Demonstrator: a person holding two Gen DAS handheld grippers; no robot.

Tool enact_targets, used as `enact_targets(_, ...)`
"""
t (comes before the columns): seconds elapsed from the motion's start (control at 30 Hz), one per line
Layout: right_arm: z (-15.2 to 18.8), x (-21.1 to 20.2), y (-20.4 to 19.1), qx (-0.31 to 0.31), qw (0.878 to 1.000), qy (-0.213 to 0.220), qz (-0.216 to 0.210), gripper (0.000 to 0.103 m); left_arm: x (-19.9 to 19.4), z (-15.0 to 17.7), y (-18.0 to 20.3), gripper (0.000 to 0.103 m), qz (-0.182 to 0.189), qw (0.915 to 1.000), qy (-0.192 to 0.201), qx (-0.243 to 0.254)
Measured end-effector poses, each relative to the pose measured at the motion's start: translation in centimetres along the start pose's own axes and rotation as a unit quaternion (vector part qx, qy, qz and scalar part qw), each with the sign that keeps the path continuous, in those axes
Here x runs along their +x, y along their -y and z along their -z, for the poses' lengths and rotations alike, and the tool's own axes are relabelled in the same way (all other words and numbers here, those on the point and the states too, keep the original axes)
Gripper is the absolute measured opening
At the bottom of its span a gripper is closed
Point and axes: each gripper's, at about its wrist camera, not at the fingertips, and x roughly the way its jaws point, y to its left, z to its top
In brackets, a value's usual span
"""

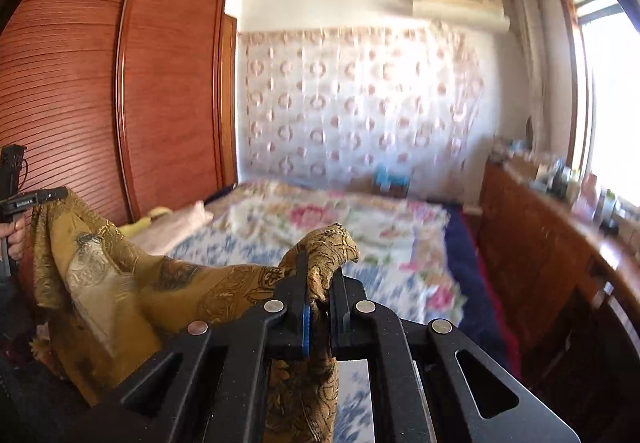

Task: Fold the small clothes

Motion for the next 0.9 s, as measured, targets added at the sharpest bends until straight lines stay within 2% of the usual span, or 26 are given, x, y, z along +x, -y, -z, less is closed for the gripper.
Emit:
enact_targets(0.07,-1.9,-0.5,0.2,-0.012,1.0,0.018,0.011,0.006,0.5,-1.9,-0.1,0.003,-0.002,0.9998,0.017,0.001)
enact_targets(0.2,-6.2,-0.7,1.2,-0.023,0.998,0.047,0.031,0.006,2.9,-6.1,-0.5,0.003,-0.02,0.9994,0.026,0.012)
enact_targets(0.3,-8.6,2.1,1.6,-0.032,0.997,0.039,0.051,0.006,6.4,-8.8,-1.6,0.003,-0.047,0.9985,0.023,0.014)
enact_targets(0.37,-9.2,6.1,2.0,-0.027,0.997,0.013,0.069,0.006,10.2,-9.2,-2.7,0.003,-0.094,0.9952,0.02,0.019)
enact_targets(0.4,-9.2,8.6,1.9,-0.022,0.997,-0.003,0.075,0.006,11.3,-8.9,-3.1,0.003,-0.101,0.9945,0.019,0.019)
enact_targets(0.47,-8.4,13.2,1.9,-0.014,0.994,-0.044,0.095,0.009,15.1,-7.4,-4.3,0.004,-0.115,0.9931,-0.014,0.02)
enact_targets(0.53,-6.1,18.0,2.0,-0.015,0.987,-0.114,0.116,0.029,17.4,-5.3,-5.3,0.027,-0.103,0.9934,-0.05,0.004)
enact_targets(0.57,-4.9,19.5,2.0,-0.01,0.983,-0.134,0.126,0.03,17.9,-3.9,-6.0,0.039,-0.086,0.9944,-0.06,-0.007)
enact_targets(0.6,-3.8,20.5,2.1,0.0,0.981,-0.148,0.127,0.031,18.0,-3.3,-5.7,0.041,-0.083,0.9946,-0.063,-0.01)
enact_targets(0.7,-0.4,22.0,1.6,0.025,0.979,-0.177,0.1,0.034,18.4,-0.4,-5.8,0.042,-0.073,0.9924,-0.098,-0.01)
enact_targets(0.87,2.3,22.4,0.1,0.019,0.979,-0.195,0.064,0.042,18.6,3.4,-4.1,0.043,-0.058,0.9866,-0.153,0.002)
enact_targets(0.9,2.9,22.1,0.2,0.023,0.979,-0.197,0.053,0.047,18.7,3.9,-3.8,0.058,-0.055,0.9857,-0.16,0.002)
